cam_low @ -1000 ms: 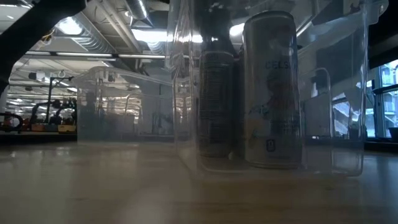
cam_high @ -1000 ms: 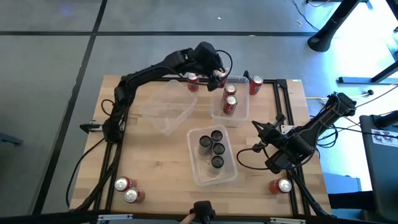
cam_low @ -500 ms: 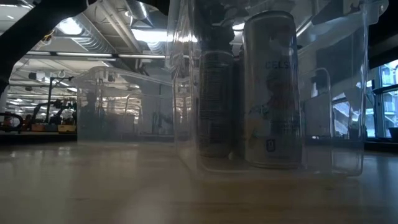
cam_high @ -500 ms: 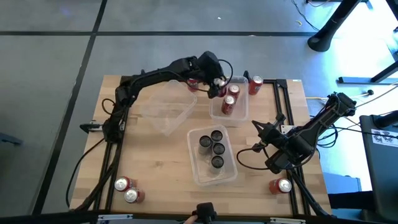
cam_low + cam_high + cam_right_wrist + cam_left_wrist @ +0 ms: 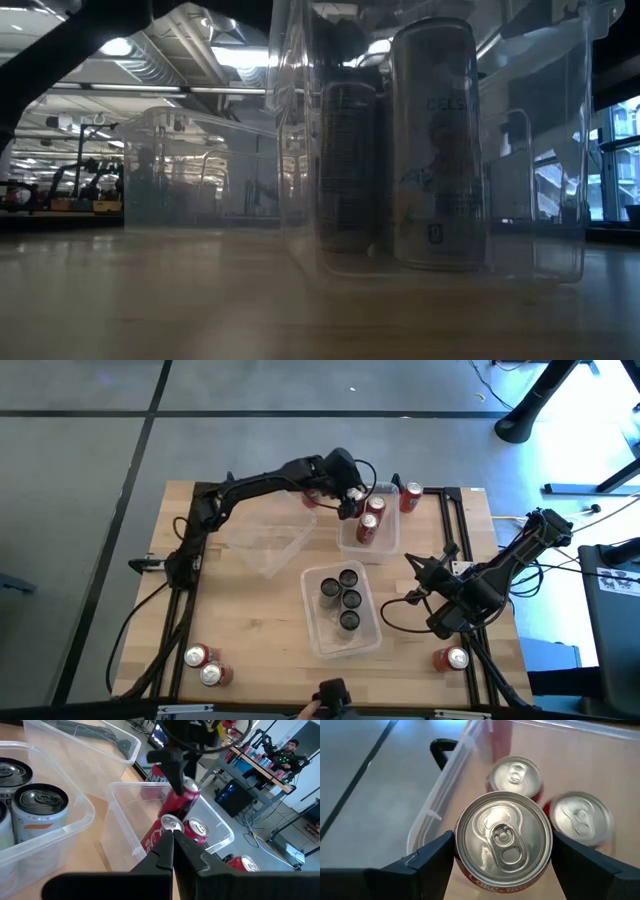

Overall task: Sort soda cans
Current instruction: Put the red/white soda can into the right transparent bin

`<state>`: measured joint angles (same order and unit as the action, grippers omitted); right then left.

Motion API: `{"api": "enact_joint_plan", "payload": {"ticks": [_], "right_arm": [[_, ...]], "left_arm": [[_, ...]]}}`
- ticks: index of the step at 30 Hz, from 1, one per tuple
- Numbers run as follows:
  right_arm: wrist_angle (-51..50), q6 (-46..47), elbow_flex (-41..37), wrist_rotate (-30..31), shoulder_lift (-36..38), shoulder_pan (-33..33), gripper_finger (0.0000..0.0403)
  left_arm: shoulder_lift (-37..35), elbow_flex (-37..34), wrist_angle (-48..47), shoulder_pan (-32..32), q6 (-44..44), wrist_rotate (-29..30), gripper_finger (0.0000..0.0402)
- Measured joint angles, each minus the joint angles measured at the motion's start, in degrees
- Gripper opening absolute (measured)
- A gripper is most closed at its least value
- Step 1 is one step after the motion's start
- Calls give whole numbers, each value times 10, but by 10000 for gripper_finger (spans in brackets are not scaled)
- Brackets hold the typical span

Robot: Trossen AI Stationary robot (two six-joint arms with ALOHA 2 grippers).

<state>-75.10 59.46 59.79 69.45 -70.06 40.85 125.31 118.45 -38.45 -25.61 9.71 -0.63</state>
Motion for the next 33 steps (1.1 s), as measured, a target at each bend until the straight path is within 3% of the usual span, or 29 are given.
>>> {"api": "enact_joint_plan", "payload": {"ticks": [11, 24, 33], "right_arm": [[0, 0, 0, 0, 0, 0, 3], [1, 0, 0, 0, 0, 0, 3], [1, 0, 0, 0, 0, 0, 3]], "left_arm": [[35, 1, 21, -4, -47, 13, 285], [45, 2, 37, -7, -36, 14, 286], [46, 1, 38, -6, -12, 14, 331]]}}
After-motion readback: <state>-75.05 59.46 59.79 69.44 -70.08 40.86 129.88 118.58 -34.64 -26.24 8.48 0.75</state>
